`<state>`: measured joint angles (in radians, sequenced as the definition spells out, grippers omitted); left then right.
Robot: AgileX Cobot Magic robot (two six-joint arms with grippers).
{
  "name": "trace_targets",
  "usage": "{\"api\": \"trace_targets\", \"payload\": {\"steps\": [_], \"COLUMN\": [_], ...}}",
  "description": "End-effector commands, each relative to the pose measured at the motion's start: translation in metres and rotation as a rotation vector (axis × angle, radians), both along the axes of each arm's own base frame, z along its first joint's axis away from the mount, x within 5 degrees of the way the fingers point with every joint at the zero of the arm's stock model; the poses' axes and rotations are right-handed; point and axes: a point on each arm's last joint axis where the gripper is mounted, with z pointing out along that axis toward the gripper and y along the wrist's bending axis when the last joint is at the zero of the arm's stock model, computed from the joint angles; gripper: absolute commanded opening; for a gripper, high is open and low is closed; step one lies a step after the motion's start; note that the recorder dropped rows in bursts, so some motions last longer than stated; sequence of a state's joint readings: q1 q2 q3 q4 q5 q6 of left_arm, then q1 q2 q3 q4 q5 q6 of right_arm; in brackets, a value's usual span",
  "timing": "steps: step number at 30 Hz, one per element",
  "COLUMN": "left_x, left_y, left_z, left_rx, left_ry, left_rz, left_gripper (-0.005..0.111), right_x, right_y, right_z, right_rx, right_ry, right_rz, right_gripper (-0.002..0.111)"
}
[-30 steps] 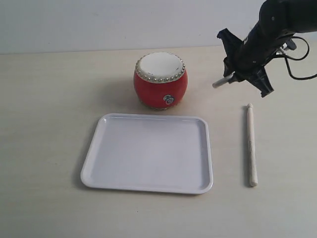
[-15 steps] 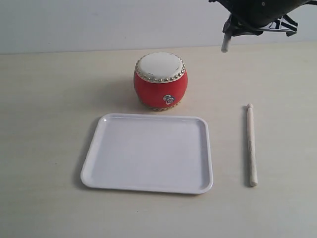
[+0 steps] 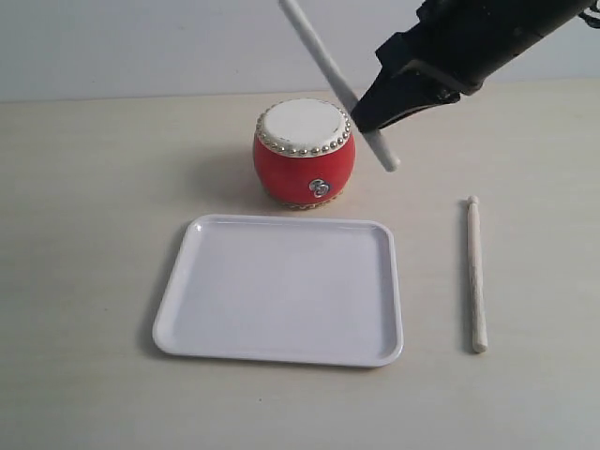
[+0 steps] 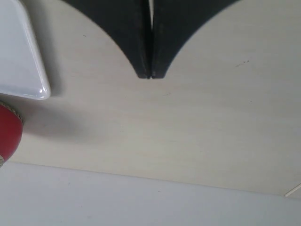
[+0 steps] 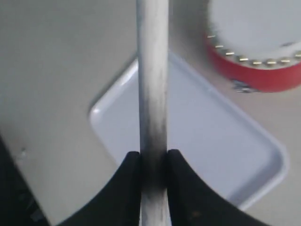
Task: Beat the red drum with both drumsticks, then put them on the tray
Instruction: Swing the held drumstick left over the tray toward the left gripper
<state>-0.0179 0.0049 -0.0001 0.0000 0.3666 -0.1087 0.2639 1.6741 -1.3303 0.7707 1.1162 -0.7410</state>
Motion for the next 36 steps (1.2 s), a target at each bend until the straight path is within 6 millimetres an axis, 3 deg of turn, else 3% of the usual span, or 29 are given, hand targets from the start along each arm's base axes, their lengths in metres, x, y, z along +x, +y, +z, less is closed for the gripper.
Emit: {"api": "trace_targets", "payload": {"steps": [1, 5, 11, 13, 19, 23, 26, 31, 36], "left_x": [0.000, 0.001, 0.003, 0.003, 0.001, 0.002, 0.003, 0.003, 0.001], "left_y": [0.000, 0.000, 0.001, 0.000, -0.001, 0.000, 0.000, -0.004, -0.015], "left_z": [0.001, 0.004, 0.020, 0.027, 0.045, 0.039, 0.032, 0.031, 0.029], "left_rx": [-0.006, 0.017, 0.074, 0.012, -0.414, -0.840, -1.002, -1.041, -1.018], "left_ry": [-0.016, -0.043, -0.222, -0.304, -0.487, -0.388, -0.304, -0.261, -0.152], "left_rz": [-0.005, -0.003, -0.006, -0.003, 0.004, 0.051, 0.104, 0.056, -0.121], "left_gripper": [0.000, 0.000, 0.000, 0.000, 0.000, 0.000, 0.000, 0.000, 0.000], "right_x": [-0.009, -0.014, -0.029, -0.035, -0.054, -0.076, -0.089, -0.100, -0.099], "right_y": [0.009, 0.013, 0.009, 0.010, 0.019, 0.042, 0.061, 0.086, 0.092], "right_z": [0.011, 0.003, -0.029, -0.039, -0.058, -0.064, -0.061, -0.056, -0.058], "right_rx": [0.147, 0.194, 0.187, 0.220, 0.307, 0.342, 0.406, 0.471, 0.459], "right_ry": [-0.063, -0.043, 0.062, 0.099, 0.162, 0.197, 0.193, 0.195, 0.170], "right_rz": [0.196, 0.206, 0.211, 0.204, 0.213, 0.289, 0.337, 0.323, 0.277], "right_gripper": [0.000, 0.000, 0.000, 0.000, 0.000, 0.000, 0.000, 0.000, 0.000]}}
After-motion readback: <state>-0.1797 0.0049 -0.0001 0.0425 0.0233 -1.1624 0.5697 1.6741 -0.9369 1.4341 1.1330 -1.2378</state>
